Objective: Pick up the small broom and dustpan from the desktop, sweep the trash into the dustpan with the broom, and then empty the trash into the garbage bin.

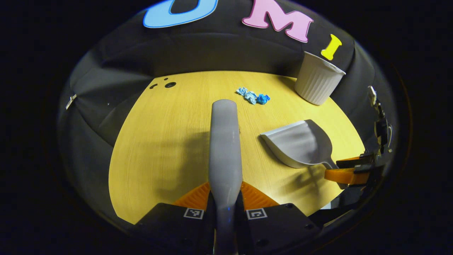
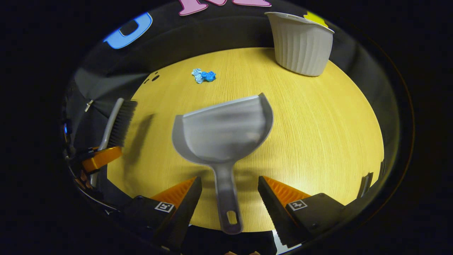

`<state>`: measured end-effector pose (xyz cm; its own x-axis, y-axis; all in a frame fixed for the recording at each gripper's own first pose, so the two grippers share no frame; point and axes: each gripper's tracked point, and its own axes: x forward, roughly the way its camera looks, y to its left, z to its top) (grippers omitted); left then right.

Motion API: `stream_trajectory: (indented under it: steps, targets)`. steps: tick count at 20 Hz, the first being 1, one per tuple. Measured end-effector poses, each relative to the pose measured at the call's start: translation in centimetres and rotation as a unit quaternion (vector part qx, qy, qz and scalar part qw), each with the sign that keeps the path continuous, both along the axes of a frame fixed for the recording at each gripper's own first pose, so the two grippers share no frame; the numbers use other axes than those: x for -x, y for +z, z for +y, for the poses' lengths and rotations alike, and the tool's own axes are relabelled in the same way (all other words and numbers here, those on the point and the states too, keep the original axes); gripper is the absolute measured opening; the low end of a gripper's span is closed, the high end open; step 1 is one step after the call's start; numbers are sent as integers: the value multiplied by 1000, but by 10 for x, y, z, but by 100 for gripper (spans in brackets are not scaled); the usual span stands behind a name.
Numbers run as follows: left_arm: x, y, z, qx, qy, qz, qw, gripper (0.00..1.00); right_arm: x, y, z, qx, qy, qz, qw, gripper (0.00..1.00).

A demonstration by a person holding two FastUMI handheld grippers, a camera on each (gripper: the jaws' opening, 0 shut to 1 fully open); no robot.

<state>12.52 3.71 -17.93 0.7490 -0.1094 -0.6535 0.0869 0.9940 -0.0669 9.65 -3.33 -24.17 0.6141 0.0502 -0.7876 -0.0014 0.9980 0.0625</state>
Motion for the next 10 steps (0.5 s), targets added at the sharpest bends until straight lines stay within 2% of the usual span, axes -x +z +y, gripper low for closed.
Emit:
stream_trajectory:
  steps: [10]
  targets:
    - [17, 14, 21, -6, 24, -8, 1000, 29, -18, -34, 5, 29, 6, 36, 999, 100]
